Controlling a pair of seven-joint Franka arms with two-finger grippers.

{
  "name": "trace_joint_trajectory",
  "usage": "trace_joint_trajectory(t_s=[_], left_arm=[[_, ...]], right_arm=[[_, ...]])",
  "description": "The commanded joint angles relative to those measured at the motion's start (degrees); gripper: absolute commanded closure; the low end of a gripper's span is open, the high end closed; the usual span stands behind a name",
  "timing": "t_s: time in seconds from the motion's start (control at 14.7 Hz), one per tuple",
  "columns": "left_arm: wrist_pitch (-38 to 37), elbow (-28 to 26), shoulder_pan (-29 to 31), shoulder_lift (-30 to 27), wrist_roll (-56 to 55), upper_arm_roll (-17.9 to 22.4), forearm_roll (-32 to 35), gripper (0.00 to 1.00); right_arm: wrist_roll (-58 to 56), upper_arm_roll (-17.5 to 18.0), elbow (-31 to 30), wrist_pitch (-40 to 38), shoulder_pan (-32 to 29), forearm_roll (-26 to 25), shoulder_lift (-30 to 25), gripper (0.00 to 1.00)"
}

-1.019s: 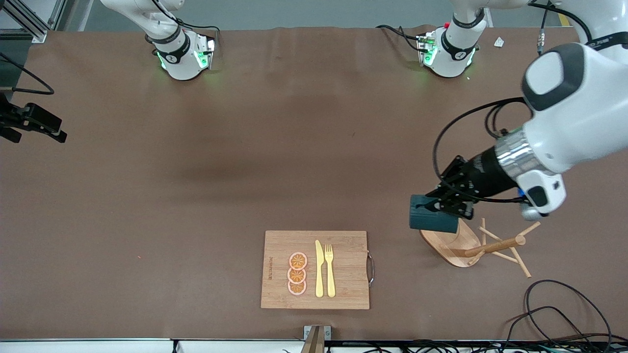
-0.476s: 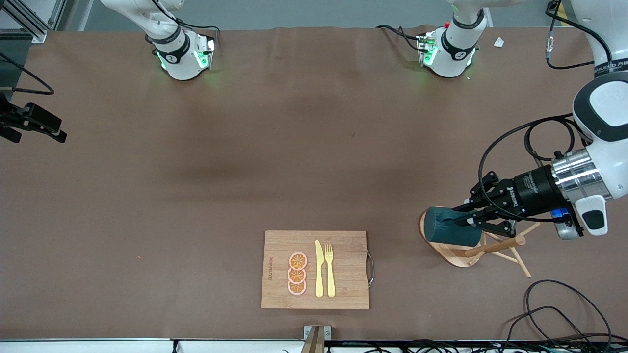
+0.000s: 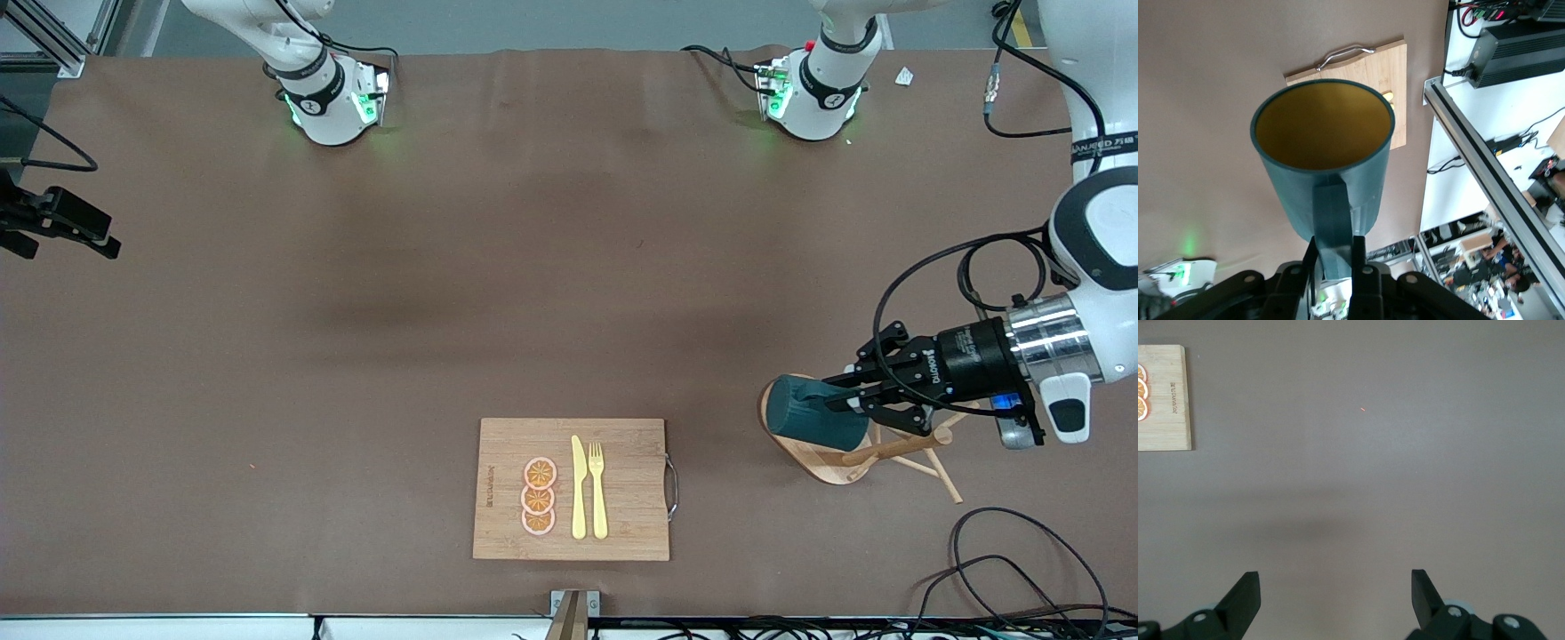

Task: Pass cup and hang on rack
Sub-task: 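Slide the mug handle onto a rack peg with the left gripper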

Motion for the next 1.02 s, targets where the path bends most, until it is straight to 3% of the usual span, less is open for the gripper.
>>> trace_joint_trajectory(t_s=[0.0, 0.54, 0.95], left_arm=[[-2.75, 0.21, 2.19, 1.50, 5.60, -0.41, -1.92, 1.00], [-6.53, 0.12, 5.27, 5.11, 18.89, -0.32, -3.94, 1.00], [-6.98, 0.12, 5.01, 5.55, 9.60, -0.32, -3.94, 1.00]], right_arm=[[-0.37, 0.48, -0.55, -0.26, -0.76, -0.72, -1.12, 0.00], [-0.19, 0.48, 0.06, -0.17, -0.50, -0.72, -1.03, 0.00], [-0.89, 0.39, 0.15, 0.00, -1.02, -0.81, -0.86, 0.00]])
